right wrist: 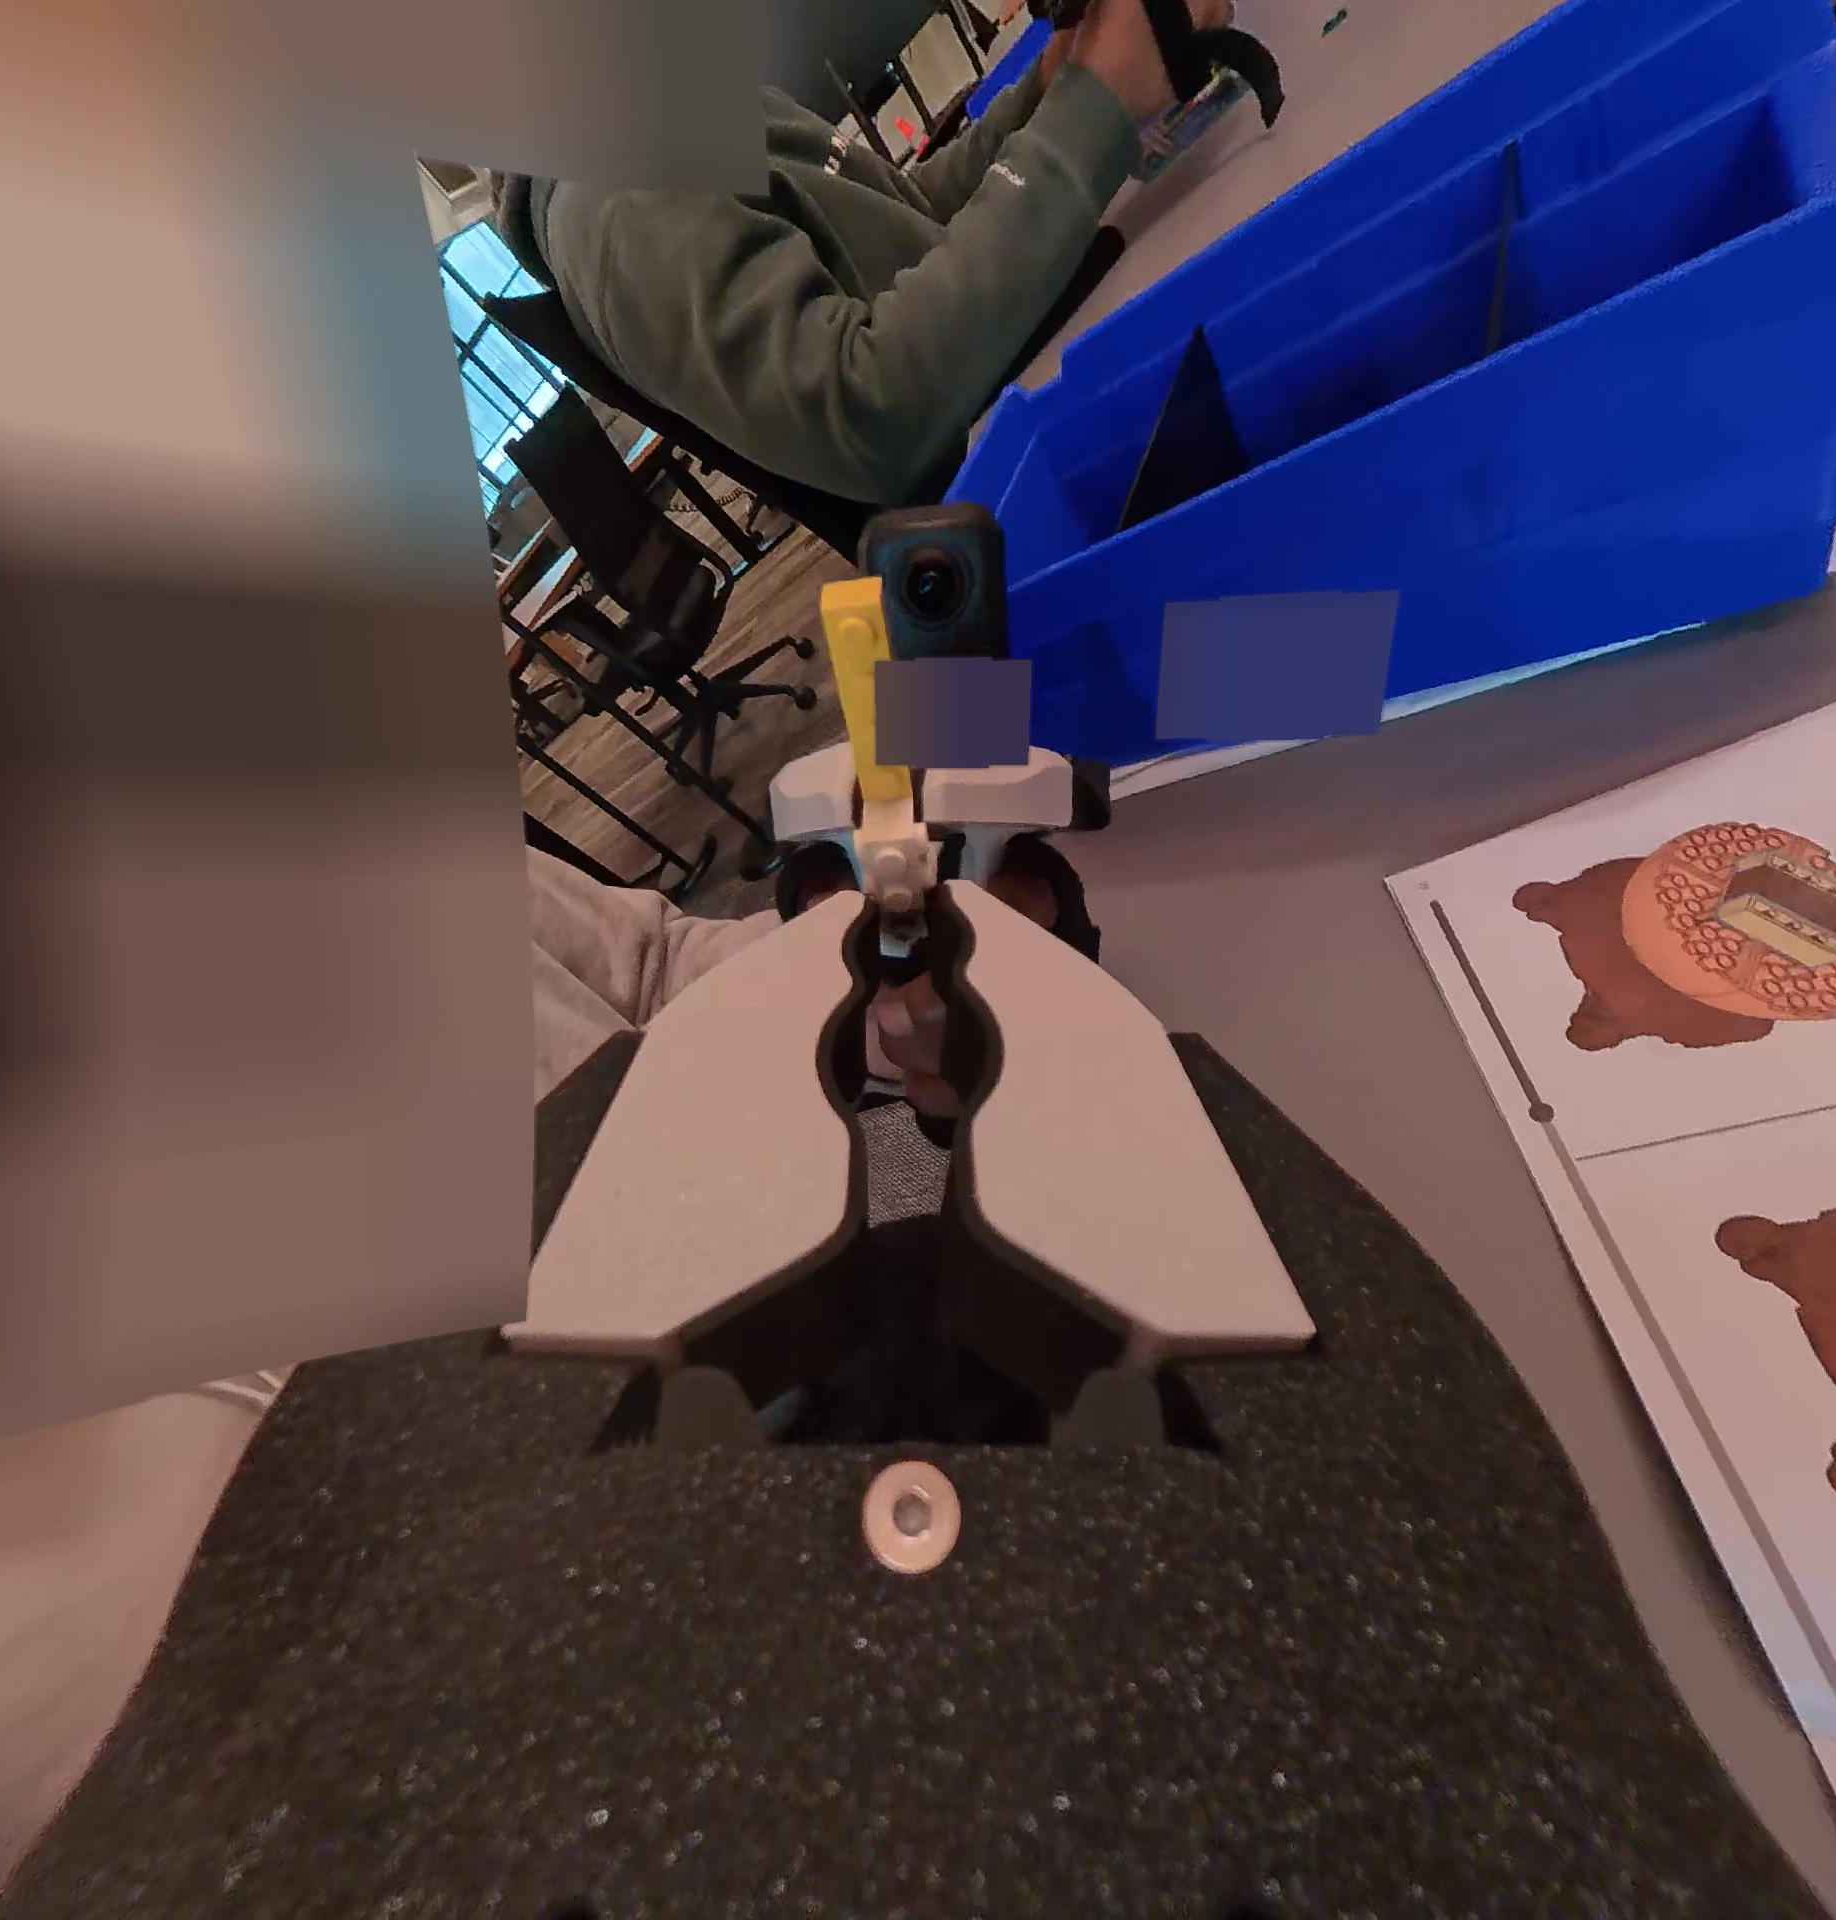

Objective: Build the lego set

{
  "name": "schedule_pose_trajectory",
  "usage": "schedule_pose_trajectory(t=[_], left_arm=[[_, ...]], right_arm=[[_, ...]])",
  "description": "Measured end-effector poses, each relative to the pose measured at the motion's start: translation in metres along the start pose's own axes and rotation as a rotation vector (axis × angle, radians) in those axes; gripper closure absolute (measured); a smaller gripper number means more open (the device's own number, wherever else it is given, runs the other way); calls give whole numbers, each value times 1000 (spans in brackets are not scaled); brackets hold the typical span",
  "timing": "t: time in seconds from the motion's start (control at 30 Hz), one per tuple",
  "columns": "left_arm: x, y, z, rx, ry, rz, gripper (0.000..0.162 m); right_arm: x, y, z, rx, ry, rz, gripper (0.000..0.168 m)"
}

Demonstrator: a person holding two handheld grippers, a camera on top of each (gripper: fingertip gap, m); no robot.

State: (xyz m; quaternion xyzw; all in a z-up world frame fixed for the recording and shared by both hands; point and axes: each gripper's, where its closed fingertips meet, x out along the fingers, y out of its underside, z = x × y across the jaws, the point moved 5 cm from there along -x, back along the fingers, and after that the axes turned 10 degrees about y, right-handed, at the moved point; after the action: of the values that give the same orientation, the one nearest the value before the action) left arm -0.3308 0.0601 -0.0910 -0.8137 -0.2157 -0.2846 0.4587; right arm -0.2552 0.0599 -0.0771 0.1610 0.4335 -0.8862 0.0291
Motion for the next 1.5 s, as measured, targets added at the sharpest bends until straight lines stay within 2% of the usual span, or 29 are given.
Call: schedule_pose_trajectory(t=[0.13,0.23,0.4,0.53,0.6,0.67,0.73,0.97,1.17,1.23,1.3,1.33,1.4,1.5], left_arm=[[-1,-2,-1,-12,14,-22,155],[-1,-1,0,-18,13,-26,155],[-7,4,13,47,-67,37,155],[-8,5,16,32,-58,24,155],[-6,5,15,18,-31,-19,155],[-6,5,15,6,-22,-52,155],[-5,5,13,17,-3,-58,155],[2,14,0,100,86,67,155],[3,19,-6,123,114,80,155],[2,19,-8,87,142,62,155],[2,17,-10,-35,192,30,155],[2,15,-11,-127,228,-1,155],[1,11,-12,-314,305,-60,155],[5,16,-17,-439,365,-9,155]], right_arm=[[1,-2,0,-10,3,-13,155],[1,-2,0,-26,7,-19,160],[1,5,-17,-141,148,-5,160],[3,8,-19,-234,207,-18,145],[3,7,-17,-266,212,-56,146],[3,6,-13,-283,193,-87,157],[2,7,-10,-299,187,-98,159],[-14,9,3,-425,187,81,161],[-19,9,11,-495,214,171,161],[-18,10,16,-494,196,149,160],[-19,12,23,-530,153,127,158],[-21,14,26,-580,129,133,153],[-30,15,24,-769,180,168,134],[-45,9,19,-1224,332,154,121]])
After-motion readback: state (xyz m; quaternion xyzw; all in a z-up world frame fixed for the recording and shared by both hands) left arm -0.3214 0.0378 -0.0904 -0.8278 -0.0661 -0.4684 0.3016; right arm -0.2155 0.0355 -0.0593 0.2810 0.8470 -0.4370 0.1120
